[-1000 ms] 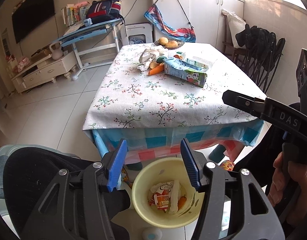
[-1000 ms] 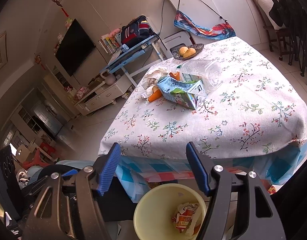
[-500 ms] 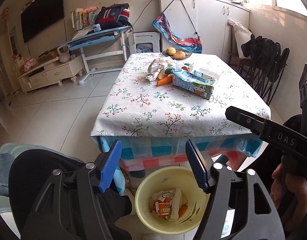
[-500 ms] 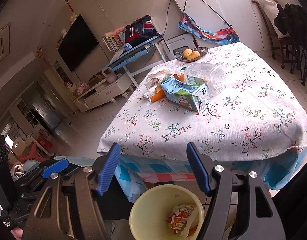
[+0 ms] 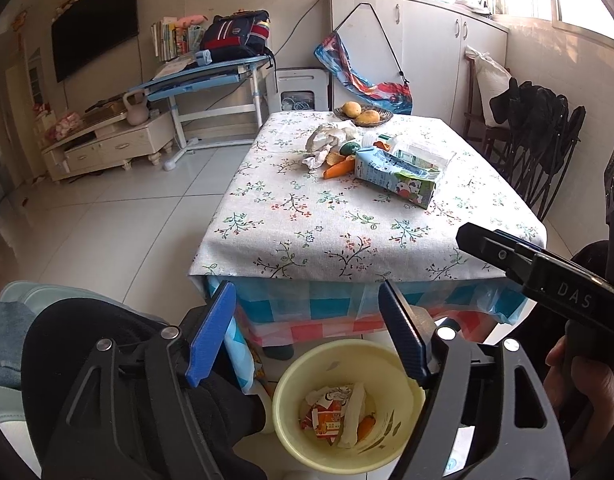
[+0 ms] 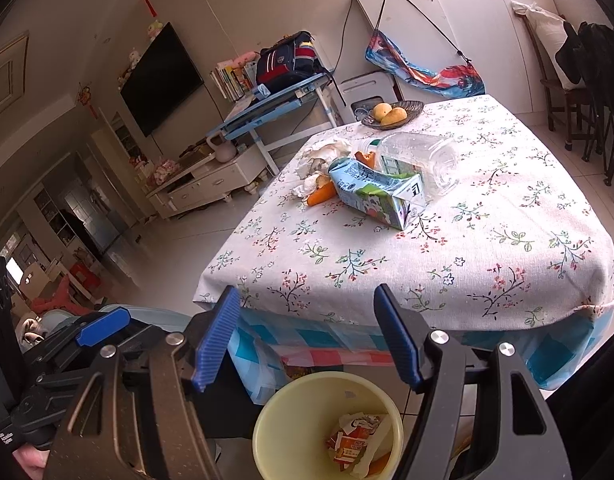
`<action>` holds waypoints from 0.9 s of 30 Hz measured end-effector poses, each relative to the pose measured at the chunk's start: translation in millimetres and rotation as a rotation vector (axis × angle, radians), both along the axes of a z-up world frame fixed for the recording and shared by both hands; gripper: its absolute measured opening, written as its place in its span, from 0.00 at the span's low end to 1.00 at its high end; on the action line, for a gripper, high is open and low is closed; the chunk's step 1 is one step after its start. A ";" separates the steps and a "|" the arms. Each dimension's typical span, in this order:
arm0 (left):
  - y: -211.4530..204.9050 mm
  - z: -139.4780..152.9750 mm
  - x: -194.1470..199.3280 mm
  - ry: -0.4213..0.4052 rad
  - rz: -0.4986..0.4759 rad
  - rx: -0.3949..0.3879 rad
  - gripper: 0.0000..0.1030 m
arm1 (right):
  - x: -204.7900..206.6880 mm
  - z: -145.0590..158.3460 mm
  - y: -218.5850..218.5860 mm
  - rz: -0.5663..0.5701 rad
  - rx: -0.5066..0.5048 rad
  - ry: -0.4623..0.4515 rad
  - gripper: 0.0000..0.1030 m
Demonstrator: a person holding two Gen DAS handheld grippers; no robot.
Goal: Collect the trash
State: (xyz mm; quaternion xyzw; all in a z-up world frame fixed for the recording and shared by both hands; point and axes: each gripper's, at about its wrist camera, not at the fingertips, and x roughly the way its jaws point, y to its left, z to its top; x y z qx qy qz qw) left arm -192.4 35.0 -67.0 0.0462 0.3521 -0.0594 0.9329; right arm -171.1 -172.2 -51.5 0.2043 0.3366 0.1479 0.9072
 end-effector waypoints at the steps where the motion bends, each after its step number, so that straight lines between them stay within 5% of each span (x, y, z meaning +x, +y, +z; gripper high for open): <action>1: 1.4 0.2 0.5 -0.002 0.005 -0.003 0.69 | 0.3 0.7 0.6 0.001 -0.001 -0.002 0.65; 10: 10.1 3.7 8.0 -0.016 0.041 -0.019 0.74 | 24.9 13.0 4.3 0.032 -0.041 -0.020 0.68; 18: 18.2 0.6 21.4 -0.001 0.061 -0.041 0.74 | 92.7 18.9 15.0 0.135 -0.223 -0.016 0.69; 27: 22.4 7.9 63.1 0.017 0.023 -0.081 0.74 | 155.9 -8.3 21.4 0.214 -0.370 0.075 0.69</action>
